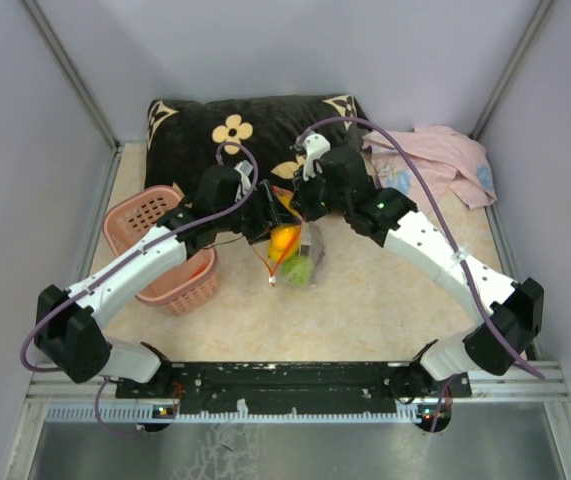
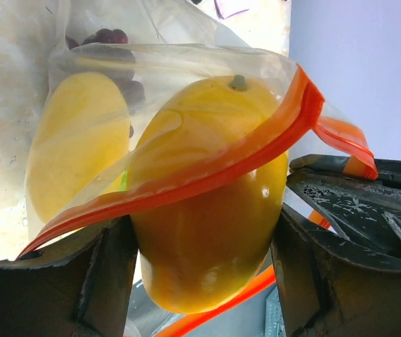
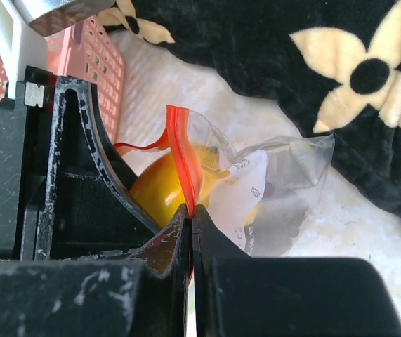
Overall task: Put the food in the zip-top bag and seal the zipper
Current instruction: Place the fake fruit in the zipper food storage bag.
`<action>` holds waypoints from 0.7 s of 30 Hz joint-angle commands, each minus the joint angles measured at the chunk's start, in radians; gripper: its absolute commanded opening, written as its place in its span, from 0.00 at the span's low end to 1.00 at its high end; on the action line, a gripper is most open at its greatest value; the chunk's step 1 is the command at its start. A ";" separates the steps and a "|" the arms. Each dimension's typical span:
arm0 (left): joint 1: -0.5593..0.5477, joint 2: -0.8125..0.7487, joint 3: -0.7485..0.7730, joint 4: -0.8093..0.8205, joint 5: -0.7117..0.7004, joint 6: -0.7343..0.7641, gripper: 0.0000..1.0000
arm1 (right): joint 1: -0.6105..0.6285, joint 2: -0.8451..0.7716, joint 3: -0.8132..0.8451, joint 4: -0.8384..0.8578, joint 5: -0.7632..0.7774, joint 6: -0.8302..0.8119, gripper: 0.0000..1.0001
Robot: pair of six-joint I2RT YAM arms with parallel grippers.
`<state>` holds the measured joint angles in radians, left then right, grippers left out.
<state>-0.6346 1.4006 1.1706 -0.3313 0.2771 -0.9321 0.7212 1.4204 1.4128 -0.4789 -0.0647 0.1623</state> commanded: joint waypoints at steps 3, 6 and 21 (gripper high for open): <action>-0.024 -0.018 0.061 0.003 -0.038 0.048 0.81 | -0.006 -0.063 -0.008 0.084 -0.027 0.035 0.00; -0.023 -0.042 0.061 -0.027 -0.067 0.070 0.86 | -0.005 -0.064 -0.006 0.089 -0.016 0.041 0.00; -0.023 -0.182 0.077 -0.233 -0.162 0.186 0.91 | -0.006 -0.045 0.003 0.085 0.007 0.052 0.00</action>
<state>-0.6514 1.2736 1.2118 -0.4812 0.1684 -0.8062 0.7216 1.4071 1.3983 -0.4572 -0.0647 0.2043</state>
